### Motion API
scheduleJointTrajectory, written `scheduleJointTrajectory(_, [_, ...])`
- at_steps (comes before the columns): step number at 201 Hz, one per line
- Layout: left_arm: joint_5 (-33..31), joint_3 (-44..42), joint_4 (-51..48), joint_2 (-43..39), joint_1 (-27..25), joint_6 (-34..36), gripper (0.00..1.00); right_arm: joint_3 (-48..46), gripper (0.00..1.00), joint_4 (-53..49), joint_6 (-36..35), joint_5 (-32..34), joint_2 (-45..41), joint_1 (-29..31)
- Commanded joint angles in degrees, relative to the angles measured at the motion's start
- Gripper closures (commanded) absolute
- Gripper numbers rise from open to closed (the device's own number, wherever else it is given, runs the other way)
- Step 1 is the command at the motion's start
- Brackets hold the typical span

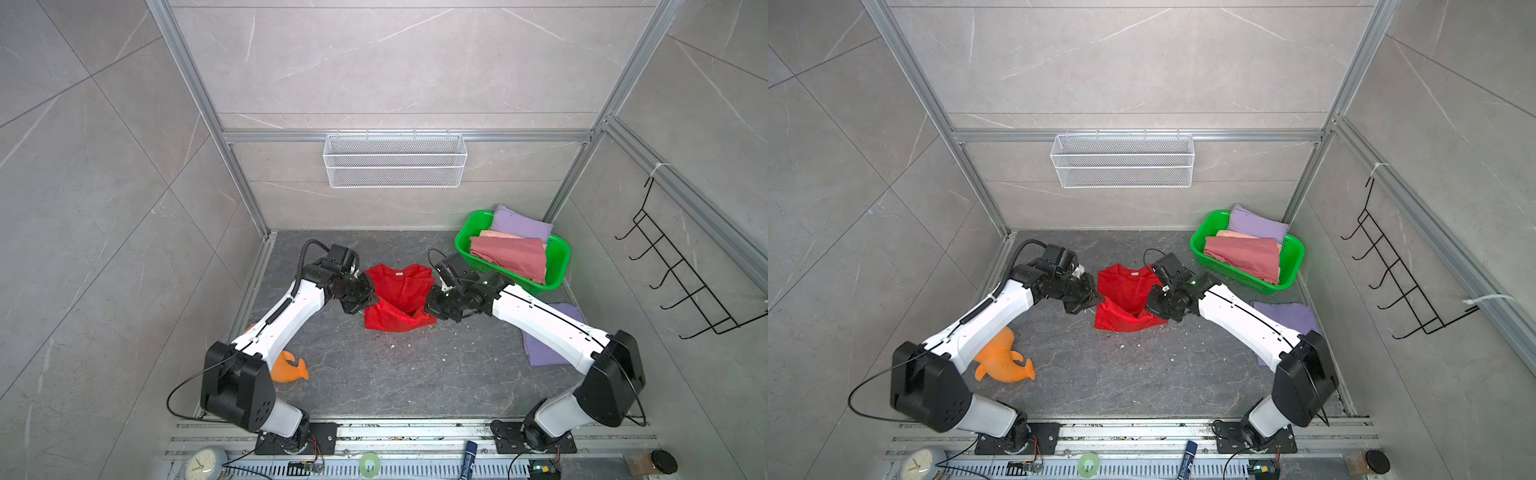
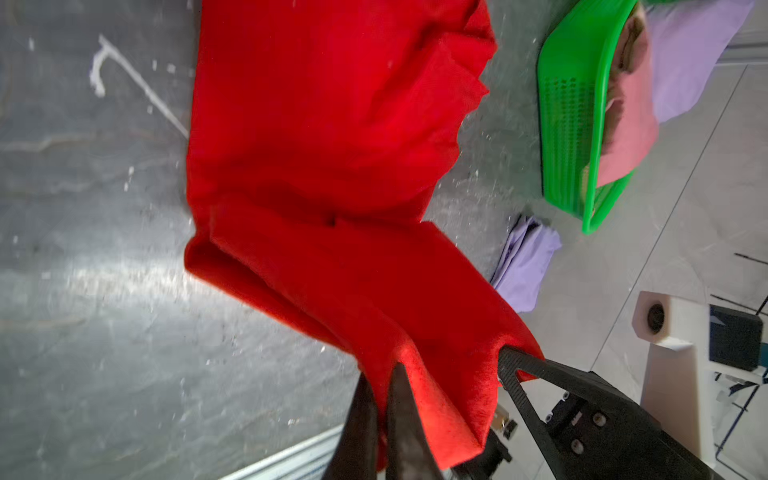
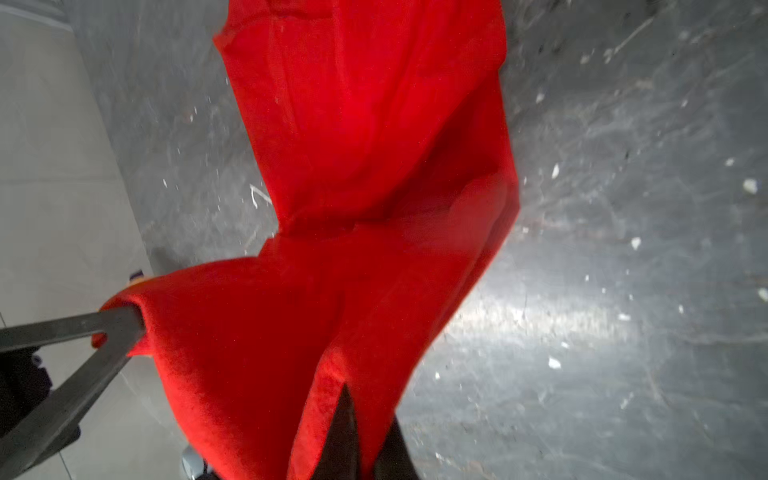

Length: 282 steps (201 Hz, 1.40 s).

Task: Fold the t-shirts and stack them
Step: 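Grasp the folded edge with both grippers and fold it toward the collar, then release the folded shirt and draw both grippers back beside it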

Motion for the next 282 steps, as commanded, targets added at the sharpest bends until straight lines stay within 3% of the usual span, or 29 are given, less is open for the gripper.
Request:
scheduleJointTrajectory(1, [0.46, 5.21, 4.67, 5.84, 2.76, 2.35, 1.00, 2.92, 0.94, 6.12, 0.54, 0.93, 5.34, -4.37])
scheduleJointTrajectory(55, [2.83, 18.69, 7.92, 23.10, 9.03, 3.54, 1.00, 20.58, 0.93, 7.49, -2.37, 0.12, 25.12, -9.71])
scheduleJointTrajectory(92, [2.49, 28.36, 9.83, 35.44, 9.84, 1.15, 1.00, 30.96, 0.90, 6.08, 1.52, 3.76, 36.53, -10.84])
scheduleJointTrajectory(100, [2.72, 29.78, 10.88, 37.26, 10.07, 0.41, 0.93, 32.73, 0.84, 6.99, 1.76, 2.72, 38.52, -11.28])
scheduleJointTrajectory(116, [2.32, 31.69, 11.59, 38.88, 10.62, -0.38, 0.68, 35.78, 0.56, 7.82, 0.84, 3.65, 40.32, -11.64])
scheduleJointTrajectory(126, [1.89, 31.89, 12.58, 38.53, 11.20, -0.06, 0.56, 36.14, 0.49, 9.76, -0.52, 4.98, 39.73, -11.75])
scheduleJointTrajectory(167, [-1.99, 29.20, 12.52, 32.44, 13.65, 2.55, 0.40, 29.62, 0.42, 15.44, -4.48, 8.26, 31.20, -11.93])
scheduleJointTrajectory(195, [-1.95, 27.52, 7.38, 28.36, 12.66, 9.15, 0.37, 20.57, 0.40, 15.56, -5.89, 6.32, 24.54, -11.50])
scheduleJointTrajectory(232, [0.63, 23.10, 6.85, 24.10, 8.36, 12.70, 0.36, 8.45, 0.40, 19.94, -3.83, 5.57, 17.59, -10.28])
scheduleJointTrajectory(282, [0.28, 29.26, 6.24, 30.44, 0.11, 12.45, 0.37, 3.63, 0.39, 17.79, -4.84, 6.58, 12.26, -10.00])
